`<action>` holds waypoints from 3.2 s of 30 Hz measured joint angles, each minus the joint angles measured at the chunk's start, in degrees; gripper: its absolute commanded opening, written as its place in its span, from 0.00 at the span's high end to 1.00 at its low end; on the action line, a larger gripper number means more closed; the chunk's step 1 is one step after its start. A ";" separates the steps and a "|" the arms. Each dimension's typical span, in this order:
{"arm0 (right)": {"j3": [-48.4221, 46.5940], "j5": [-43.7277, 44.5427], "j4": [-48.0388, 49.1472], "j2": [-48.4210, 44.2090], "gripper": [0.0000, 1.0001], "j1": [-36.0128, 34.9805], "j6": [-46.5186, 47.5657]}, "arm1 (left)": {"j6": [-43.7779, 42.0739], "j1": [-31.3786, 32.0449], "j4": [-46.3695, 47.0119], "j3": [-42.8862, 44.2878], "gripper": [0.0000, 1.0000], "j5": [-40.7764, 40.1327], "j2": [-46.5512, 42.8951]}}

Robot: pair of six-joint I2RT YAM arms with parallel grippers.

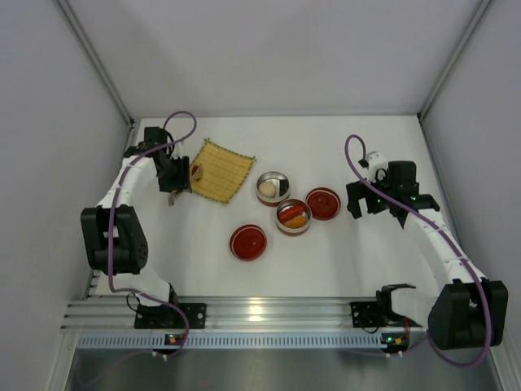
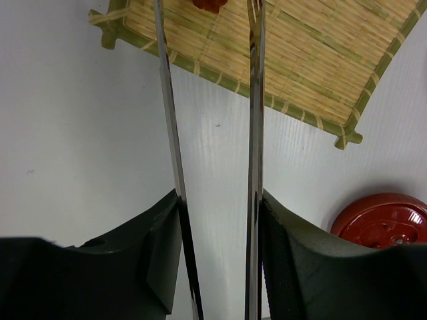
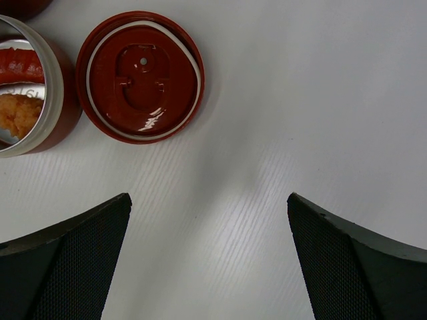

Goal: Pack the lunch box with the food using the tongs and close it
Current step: Pick up the fake food from the plate, then place the fake food in the packing box.

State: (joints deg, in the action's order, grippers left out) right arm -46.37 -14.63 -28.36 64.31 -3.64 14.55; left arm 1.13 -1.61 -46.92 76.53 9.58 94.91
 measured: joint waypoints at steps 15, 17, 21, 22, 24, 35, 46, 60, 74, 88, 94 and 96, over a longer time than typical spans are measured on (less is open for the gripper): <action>0.00 0.00 0.00 0.09 0.01 0.00 0.00 | -0.02 1.03 -0.20 1.38 0.53 -1.27 3.19; 0.00 0.00 0.02 0.09 0.01 0.00 0.00 | -0.02 1.03 -0.22 1.38 0.54 -1.38 3.21; 0.00 0.00 0.02 0.09 0.01 0.00 0.00 | -0.13 1.03 -0.39 1.66 0.58 -1.53 3.21; 0.00 0.00 0.02 0.09 0.01 0.00 0.00 | -0.17 1.03 -0.52 1.86 0.59 -1.51 3.21; 0.00 0.00 0.00 0.09 0.01 0.00 0.00 | -0.22 1.05 -0.70 2.23 0.61 -1.53 3.21; 0.00 -0.02 0.00 0.09 0.01 0.00 0.00 | -0.37 1.07 -1.79 3.23 0.68 -1.25 2.49; 0.00 -0.02 0.02 0.09 0.01 0.00 0.00 | -0.76 1.16 -2.86 5.03 0.70 1.14 0.57; 0.00 -0.02 0.00 0.09 0.01 0.00 0.00 | -4.63 12.46 -4.26 5.03 0.72 6.58 -5.14; 0.00 -0.02 0.00 0.09 0.01 0.00 0.00 | -9.49 31.78 -6.99 5.03 0.71 10.49 -8.02; 0.00 -0.02 0.00 0.09 0.01 0.00 0.00 | -11.28 38.42 -10.21 4.96 0.64 11.96 -4.17; 0.00 -0.02 0.00 0.07 0.01 0.00 0.00 | -11.78 38.71 -10.21 4.96 0.57 11.39 -2.89; 0.00 -0.02 0.00 0.07 0.01 0.00 0.00 | -11.80 38.84 -10.19 4.96 0.55 11.21 -2.27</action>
State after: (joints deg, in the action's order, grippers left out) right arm -46.37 -14.66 -28.36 64.38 -3.64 14.55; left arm -10.68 37.23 -57.10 81.49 20.80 92.64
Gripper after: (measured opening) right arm 0.993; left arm 0.439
